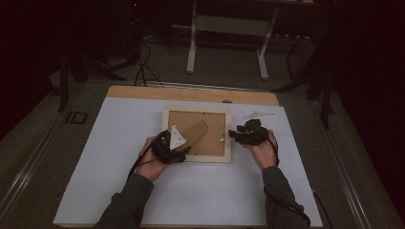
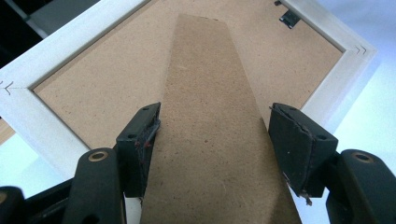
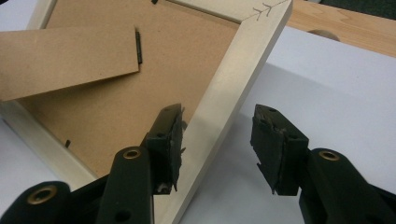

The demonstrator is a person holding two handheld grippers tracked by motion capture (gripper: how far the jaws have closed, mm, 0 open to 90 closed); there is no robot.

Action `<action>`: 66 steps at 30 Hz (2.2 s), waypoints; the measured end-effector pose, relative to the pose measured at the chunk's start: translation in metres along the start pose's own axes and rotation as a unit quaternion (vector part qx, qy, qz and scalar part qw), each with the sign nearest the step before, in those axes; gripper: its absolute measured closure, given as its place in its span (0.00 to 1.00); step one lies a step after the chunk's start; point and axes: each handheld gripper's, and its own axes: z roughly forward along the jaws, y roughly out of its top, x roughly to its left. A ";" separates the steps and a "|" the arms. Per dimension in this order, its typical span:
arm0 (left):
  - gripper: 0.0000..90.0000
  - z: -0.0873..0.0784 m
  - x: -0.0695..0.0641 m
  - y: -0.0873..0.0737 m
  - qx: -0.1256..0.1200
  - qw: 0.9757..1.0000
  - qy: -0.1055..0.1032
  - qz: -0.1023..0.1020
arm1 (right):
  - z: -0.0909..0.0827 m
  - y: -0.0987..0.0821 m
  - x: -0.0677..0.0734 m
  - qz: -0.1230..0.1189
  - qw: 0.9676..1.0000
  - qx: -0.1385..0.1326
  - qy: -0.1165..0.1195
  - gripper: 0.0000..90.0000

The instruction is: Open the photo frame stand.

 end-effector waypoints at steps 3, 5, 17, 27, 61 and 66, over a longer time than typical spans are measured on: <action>0.42 -0.001 -0.001 0.000 -0.001 1.000 0.002 0.001 | 0.001 0.002 -0.001 0.002 1.000 0.001 0.000 0.59; 0.42 -0.001 -0.001 0.000 -0.001 1.000 0.002 0.003 | 0.003 0.003 -0.001 -0.001 1.000 0.005 -0.001 0.59; 0.42 -0.002 -0.003 0.000 -0.004 1.000 0.006 0.008 | 0.013 0.011 -0.004 0.002 1.000 0.009 0.004 0.59; 0.42 -0.002 -0.004 0.000 -0.008 1.000 0.009 0.012 | 0.022 0.013 -0.009 0.020 1.000 0.008 0.015 0.54; 0.41 -0.006 -0.008 -0.004 -0.037 0.999 0.013 0.031 | 0.027 0.008 -0.037 0.123 0.986 -0.020 0.115 0.66; 0.40 -0.005 -0.007 -0.005 -0.041 0.999 0.011 0.026 | 0.026 0.007 -0.036 0.124 0.985 -0.025 0.113 0.66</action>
